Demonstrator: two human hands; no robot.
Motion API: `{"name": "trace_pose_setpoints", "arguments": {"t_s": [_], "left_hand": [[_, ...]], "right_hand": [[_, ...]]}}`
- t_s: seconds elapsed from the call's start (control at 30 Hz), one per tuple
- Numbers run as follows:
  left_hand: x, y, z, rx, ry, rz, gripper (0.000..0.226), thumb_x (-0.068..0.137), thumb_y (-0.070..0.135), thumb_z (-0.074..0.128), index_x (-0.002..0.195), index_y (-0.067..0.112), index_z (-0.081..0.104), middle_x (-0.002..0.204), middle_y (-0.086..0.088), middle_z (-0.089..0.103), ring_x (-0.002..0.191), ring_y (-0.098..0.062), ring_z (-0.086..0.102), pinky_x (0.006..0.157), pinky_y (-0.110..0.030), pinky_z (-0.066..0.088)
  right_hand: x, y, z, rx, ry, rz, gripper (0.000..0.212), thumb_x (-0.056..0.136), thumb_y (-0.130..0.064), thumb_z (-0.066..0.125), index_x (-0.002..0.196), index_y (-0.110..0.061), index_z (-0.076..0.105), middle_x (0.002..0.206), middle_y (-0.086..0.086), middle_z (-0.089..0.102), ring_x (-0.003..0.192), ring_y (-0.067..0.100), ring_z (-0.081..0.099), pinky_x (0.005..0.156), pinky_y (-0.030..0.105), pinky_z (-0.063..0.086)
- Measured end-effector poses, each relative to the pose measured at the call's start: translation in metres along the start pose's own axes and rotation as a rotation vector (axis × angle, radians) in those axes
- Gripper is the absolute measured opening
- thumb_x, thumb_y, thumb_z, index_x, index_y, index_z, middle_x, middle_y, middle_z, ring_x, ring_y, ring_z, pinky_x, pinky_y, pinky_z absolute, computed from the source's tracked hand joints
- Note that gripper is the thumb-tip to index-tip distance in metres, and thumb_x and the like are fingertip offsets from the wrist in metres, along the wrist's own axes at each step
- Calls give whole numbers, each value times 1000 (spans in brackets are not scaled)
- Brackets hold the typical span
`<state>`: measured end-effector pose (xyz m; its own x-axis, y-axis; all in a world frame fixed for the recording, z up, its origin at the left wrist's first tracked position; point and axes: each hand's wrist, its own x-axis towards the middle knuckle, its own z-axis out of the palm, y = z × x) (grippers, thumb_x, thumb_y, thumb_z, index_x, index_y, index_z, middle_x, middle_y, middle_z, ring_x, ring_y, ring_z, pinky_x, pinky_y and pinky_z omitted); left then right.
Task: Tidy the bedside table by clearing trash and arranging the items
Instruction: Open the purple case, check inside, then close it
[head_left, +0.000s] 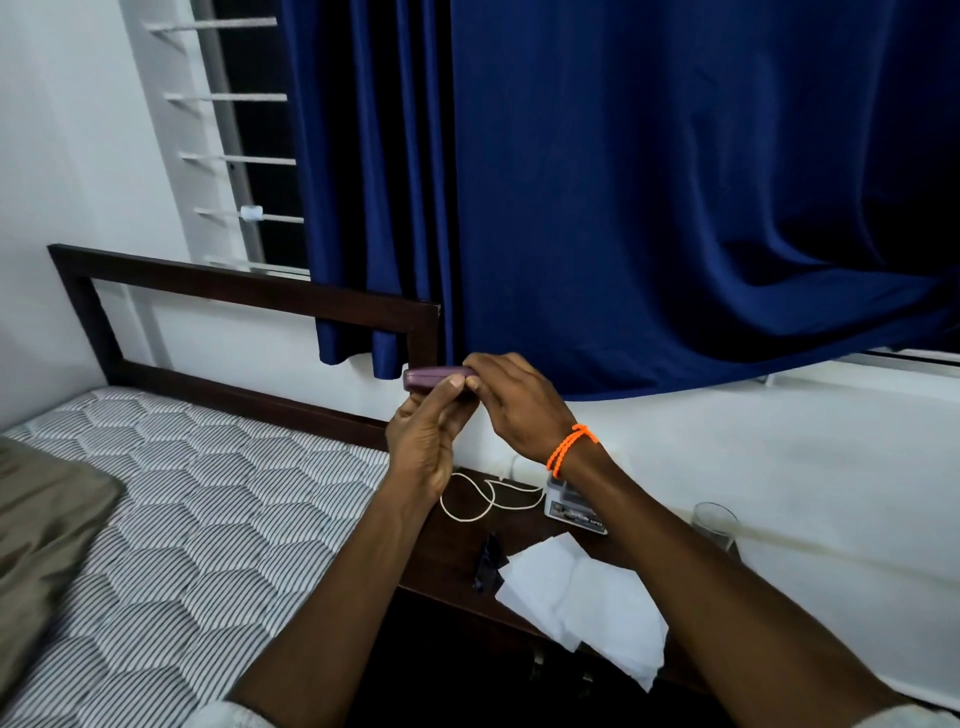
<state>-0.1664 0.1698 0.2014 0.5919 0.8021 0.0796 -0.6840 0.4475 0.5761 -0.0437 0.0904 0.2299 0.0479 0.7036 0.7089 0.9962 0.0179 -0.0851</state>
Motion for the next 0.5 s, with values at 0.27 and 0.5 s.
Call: {"name": "trace_pose_setpoints", "arguments": {"t_s": [0.27, 0.5], "left_hand": [[-3, 1, 9, -37, -12, 6, 32, 84, -4, 76, 115, -4, 65, 102, -22, 74, 95, -30, 75, 93, -44, 60], [-8, -2, 14, -46, -15, 2, 22, 85, -4, 74, 106, -3, 69, 103, -22, 74, 95, -30, 75, 88, -41, 61]], "right_hand": [[2, -2, -6, -40, 7, -10, 36, 105, -28, 44, 132, -8, 57, 127, 10, 66, 111, 29, 59, 89, 47, 54], [3, -2, -15, -57, -34, -3, 34, 107, -30, 40, 131, -11, 55, 126, 7, 65, 110, 25, 56, 89, 46, 52]]}}
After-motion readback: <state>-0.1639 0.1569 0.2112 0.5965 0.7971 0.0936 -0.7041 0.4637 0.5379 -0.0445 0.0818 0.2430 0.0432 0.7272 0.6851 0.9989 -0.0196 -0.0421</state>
